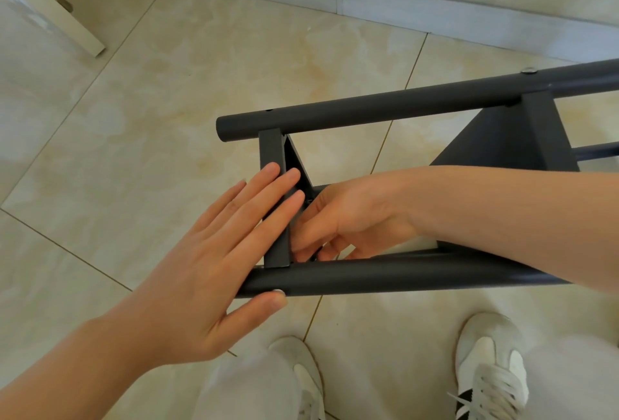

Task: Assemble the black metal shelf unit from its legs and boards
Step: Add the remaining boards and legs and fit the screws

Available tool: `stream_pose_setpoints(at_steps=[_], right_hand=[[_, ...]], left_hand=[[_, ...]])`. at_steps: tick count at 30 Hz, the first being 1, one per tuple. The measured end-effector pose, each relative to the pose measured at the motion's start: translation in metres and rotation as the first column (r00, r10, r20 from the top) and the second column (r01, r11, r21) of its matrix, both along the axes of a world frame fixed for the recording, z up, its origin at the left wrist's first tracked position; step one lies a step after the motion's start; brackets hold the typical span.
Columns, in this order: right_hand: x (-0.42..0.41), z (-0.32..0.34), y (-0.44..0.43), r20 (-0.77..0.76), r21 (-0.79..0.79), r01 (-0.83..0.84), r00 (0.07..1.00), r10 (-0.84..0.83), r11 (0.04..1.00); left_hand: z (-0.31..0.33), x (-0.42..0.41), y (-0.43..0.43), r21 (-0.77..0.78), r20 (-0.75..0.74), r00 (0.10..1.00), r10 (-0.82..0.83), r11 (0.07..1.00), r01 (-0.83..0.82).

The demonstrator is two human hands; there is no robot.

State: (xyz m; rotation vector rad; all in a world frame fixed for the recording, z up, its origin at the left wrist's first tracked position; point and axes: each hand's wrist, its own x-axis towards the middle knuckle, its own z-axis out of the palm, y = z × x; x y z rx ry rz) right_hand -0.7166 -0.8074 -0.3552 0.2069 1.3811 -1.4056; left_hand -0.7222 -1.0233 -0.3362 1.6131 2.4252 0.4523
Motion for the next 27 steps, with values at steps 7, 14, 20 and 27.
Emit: stream_pose_setpoints(at_steps=[7, 14, 20, 27], right_hand=[[-0.0026, 0.0018, 0.0020, 0.034, 0.006, 0.001, 0.999, -0.001, 1.000], [-0.0021, -0.0024, -0.0004, 0.051, 0.022, 0.012, 0.999, -0.013, 1.000], [-0.0005, -0.0056, -0.0054, 0.033, 0.012, 0.044, 0.998, -0.044, 0.999], [-0.0021, -0.0039, -0.0010, 0.096, -0.073, 0.114, 0.990, -0.107, 0.991]], left_hand=[[0.0012, 0.0010, -0.0016, 0.010, 0.012, 1.000, 0.006, 1.000, -0.006], [-0.0001, 0.0005, -0.0009, 0.019, 0.029, 1.000, 0.005, 1.000, -0.006], [-0.0009, -0.0006, -0.0009, 0.020, 0.030, 1.000, 0.009, 1.000, -0.010], [-0.0004, 0.0005, -0.0016, 0.016, 0.020, 1.000, 0.011, 1.000, -0.012]])
